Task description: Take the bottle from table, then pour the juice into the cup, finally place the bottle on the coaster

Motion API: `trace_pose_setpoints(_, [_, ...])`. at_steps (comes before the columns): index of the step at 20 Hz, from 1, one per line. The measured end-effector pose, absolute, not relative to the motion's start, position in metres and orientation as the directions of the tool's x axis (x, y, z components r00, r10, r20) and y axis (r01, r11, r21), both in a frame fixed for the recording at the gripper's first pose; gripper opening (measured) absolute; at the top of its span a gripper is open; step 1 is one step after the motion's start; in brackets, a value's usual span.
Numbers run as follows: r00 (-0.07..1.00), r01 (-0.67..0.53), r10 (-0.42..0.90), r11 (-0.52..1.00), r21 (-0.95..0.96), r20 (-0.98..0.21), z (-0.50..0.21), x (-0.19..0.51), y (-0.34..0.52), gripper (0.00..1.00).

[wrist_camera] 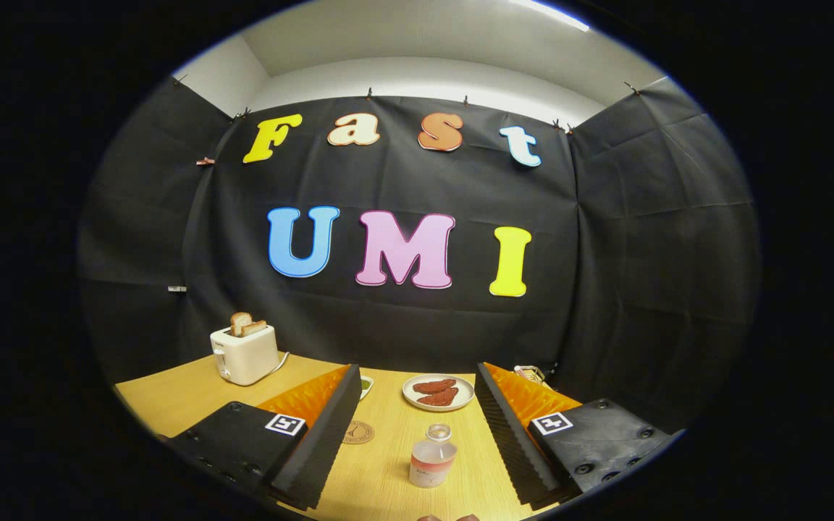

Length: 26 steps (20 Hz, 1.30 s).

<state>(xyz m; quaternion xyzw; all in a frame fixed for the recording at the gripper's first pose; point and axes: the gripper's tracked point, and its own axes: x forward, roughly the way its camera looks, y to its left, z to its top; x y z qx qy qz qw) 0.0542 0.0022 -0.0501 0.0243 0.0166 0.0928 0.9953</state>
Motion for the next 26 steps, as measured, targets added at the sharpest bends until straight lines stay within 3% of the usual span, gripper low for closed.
trace_pose_setpoints(13, [0.970, -0.177, 0.198, 0.972, 0.154, -0.139, -0.145, 0.104, -0.008, 0.97])
trace_pose_setpoints(26, [0.958, -0.204, 0.222, 0.973, 0.110, -0.182, -0.214, 0.128, -0.004, 0.98])
